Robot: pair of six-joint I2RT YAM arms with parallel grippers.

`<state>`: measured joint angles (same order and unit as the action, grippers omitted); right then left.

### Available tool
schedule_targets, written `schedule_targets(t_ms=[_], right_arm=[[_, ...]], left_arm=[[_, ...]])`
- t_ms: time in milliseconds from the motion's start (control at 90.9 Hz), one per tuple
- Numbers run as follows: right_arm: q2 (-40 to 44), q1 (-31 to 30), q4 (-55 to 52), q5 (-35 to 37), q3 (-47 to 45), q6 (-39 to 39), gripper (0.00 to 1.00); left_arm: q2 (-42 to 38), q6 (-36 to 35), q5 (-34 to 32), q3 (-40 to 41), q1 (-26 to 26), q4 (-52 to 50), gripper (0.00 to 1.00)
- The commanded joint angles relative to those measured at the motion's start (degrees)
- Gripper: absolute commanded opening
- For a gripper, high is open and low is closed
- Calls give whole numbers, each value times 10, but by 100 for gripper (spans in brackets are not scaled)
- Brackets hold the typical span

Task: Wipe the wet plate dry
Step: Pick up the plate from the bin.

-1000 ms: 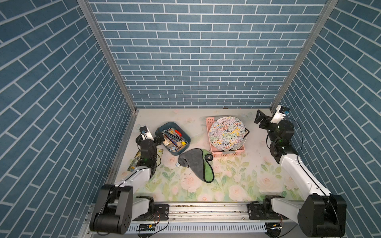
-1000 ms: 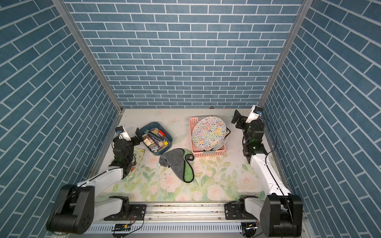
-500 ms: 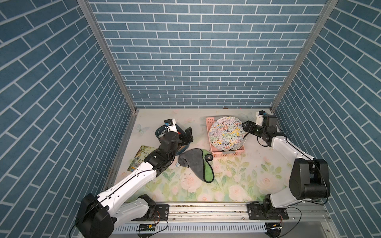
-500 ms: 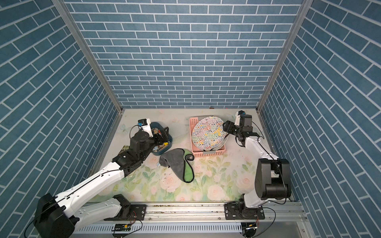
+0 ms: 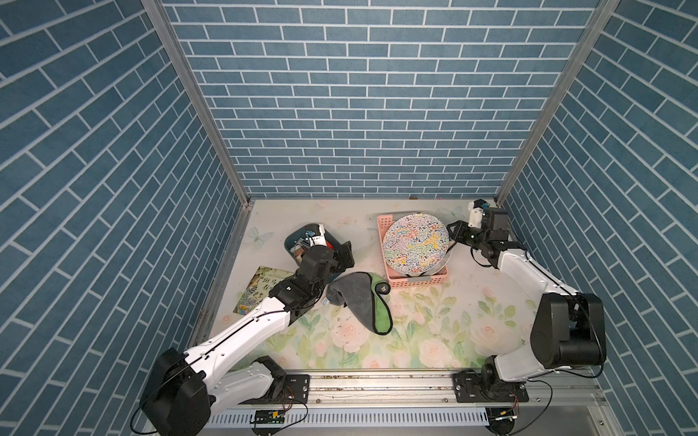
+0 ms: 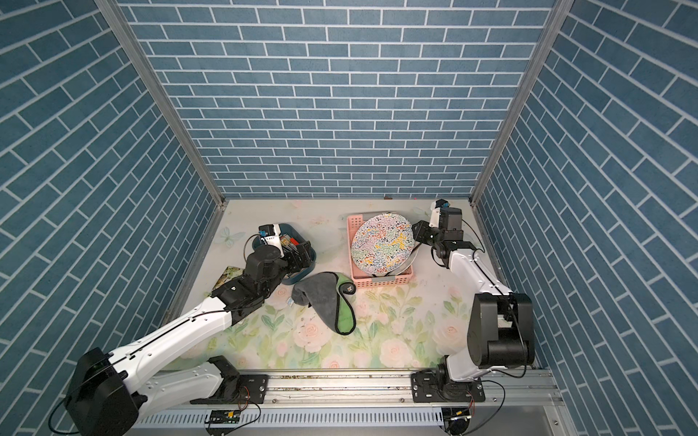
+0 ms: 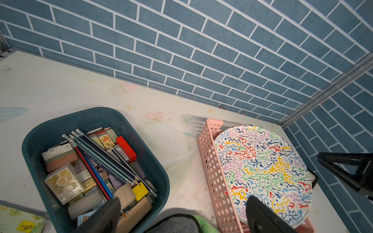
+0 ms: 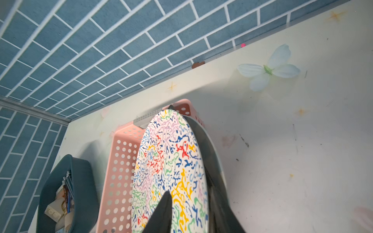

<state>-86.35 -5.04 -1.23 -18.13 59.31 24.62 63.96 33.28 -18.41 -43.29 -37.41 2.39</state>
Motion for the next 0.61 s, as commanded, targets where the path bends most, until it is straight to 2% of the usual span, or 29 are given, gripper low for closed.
schedule_targets(t_ms=[0,440,594], right_arm=[[2,-6,2,-6,-8,-5,36],[-58,-13,-49,-7,-2,1,43],[-97,-16,-80,-41,25,-21,48]], left_arm=[[4,5,-8,4,-4,5,100],[5,12,-15,12,-7,4,100],[10,15,-2,26,-16,1,100]])
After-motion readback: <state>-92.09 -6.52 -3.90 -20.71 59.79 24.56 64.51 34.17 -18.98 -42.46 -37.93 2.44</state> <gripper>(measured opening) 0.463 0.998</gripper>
